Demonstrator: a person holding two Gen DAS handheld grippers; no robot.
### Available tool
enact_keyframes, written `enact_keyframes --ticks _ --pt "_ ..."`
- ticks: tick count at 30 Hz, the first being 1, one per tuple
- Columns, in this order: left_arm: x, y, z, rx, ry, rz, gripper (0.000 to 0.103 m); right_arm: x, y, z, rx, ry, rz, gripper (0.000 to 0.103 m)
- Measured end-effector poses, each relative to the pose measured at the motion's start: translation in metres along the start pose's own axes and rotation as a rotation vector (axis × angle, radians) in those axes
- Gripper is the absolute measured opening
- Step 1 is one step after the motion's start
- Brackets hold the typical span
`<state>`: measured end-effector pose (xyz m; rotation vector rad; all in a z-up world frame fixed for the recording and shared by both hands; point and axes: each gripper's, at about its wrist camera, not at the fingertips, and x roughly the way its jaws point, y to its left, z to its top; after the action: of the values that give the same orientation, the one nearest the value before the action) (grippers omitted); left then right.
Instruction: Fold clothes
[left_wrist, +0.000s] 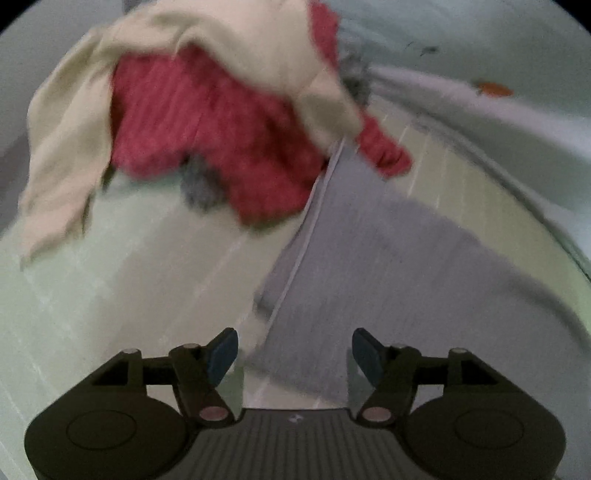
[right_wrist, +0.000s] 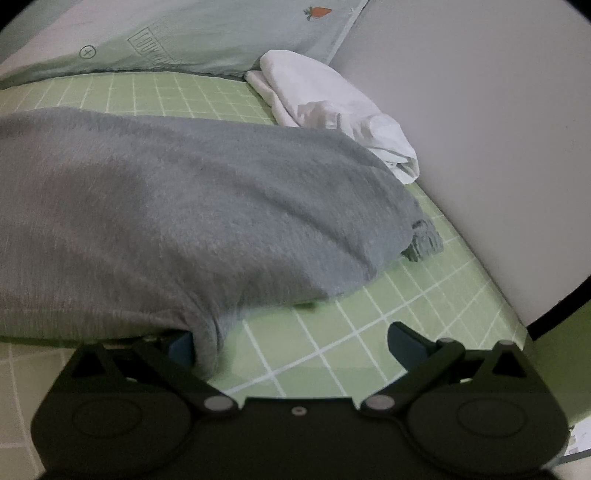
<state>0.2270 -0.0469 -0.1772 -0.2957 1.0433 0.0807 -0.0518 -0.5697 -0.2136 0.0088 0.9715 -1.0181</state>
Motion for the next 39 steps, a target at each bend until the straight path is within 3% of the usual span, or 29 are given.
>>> enact_keyframes --ticks 4,6,8,9,10,21,25,29,33,37,39 --pt "0.012 0.012 -0.014 -0.114 0.014 -0.002 0.070 0.000 -0.001 0.000 -0.011 -0.001 0.006 0.103" --pt "0.013 0.009 -0.013 -0.102 -0.005 -0.010 0.065 0.001 -0.004 0.001 -0.001 0.006 0.014 0.103" --pt "0.014 0.002 -0.010 -0.066 0.009 0.011 0.019 0.002 -0.006 0.001 0.015 0.013 0.024 0.103" --pt "0.014 0.000 -0.008 -0.047 0.015 0.018 0.004 0.002 -0.006 0.001 0.021 0.015 0.028 0.103" --pt "0.013 -0.001 -0.006 -0.049 0.023 -0.009 0.003 0.002 -0.006 0.001 0.026 0.016 0.032 0.103" --pt "-0.042 -0.044 0.067 -0.030 -0.238 -0.270 0.003 0.003 -0.008 0.004 -0.025 0.010 0.065 0.103" --pt "-0.022 -0.051 0.073 -0.021 -0.234 -0.247 0.003 0.002 -0.006 0.003 -0.031 0.007 0.051 0.103" --pt "0.031 -0.031 0.051 -0.101 -0.057 -0.134 0.003 0.001 -0.005 0.003 -0.022 0.013 0.047 0.103" --pt "0.048 -0.007 0.025 -0.159 0.016 -0.074 0.011 0.001 -0.007 0.005 -0.007 0.036 0.056 0.103" --pt "0.037 0.003 0.009 -0.118 -0.009 -0.086 0.026 0.002 -0.006 0.006 -0.007 0.043 0.054 0.103" --pt "0.033 0.004 0.003 -0.083 -0.024 -0.064 0.026 0.003 -0.005 0.008 -0.007 0.046 0.052 0.103"
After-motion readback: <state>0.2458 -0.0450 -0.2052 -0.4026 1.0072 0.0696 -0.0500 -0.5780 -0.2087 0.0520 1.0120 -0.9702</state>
